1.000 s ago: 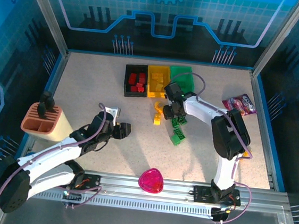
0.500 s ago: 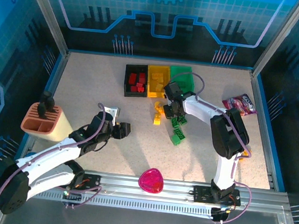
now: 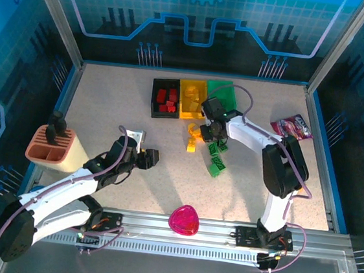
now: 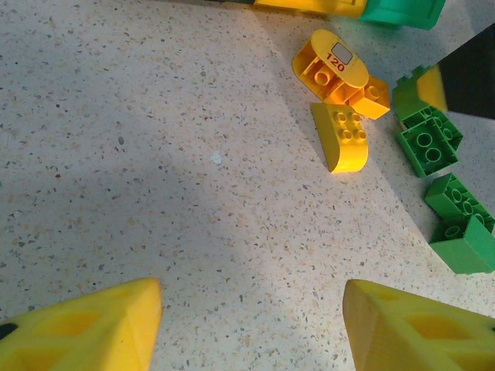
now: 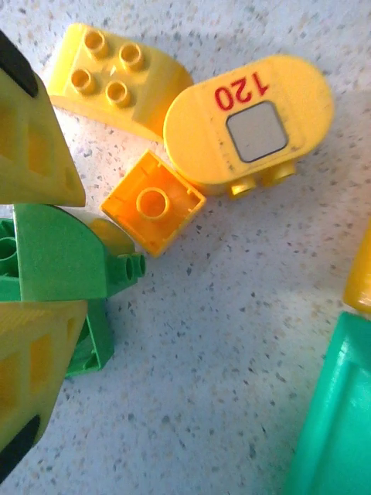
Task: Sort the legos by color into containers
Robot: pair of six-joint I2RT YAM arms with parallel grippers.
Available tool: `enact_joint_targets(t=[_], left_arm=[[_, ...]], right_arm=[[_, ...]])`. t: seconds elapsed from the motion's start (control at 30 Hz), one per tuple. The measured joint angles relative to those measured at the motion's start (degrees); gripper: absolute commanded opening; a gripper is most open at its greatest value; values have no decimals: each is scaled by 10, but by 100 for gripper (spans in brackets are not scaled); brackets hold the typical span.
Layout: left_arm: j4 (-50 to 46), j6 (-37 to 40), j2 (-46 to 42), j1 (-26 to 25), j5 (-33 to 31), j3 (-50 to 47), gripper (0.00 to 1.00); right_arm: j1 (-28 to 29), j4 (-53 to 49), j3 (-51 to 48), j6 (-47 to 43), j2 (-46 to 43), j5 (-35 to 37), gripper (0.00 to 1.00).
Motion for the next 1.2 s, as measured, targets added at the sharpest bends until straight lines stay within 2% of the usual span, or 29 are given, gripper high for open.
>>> enact_joint_targets(t=[0.4, 0.77, 0.87, 0.93, 0.97, 1.1, 1.2], left_arm=[[-17, 0, -25, -1, -1, 0, 64], [-41, 1, -38, -4, -8, 4, 64], [-47, 1, -43, -5, -11, 9, 64], [-48, 1, -47, -5, -13, 11, 64], [-49, 1, -49, -5, -15, 11, 64], [-57, 1, -55, -6, -17, 14, 64], [-61, 2, -56, -7, -18, 15, 64]], right_arm=[[-69, -37, 144, -9, 2, 0, 33], [-116, -66, 297, -10, 112, -7, 34], [-119, -77, 332, -9, 143, -7, 41], [-119, -86, 359, -9, 163, -7, 58], [-119, -89, 368, -6, 170, -7, 62], [-119, -91, 371, -2, 177, -17, 69], [-119, -60, 309, 1, 151, -30, 69]])
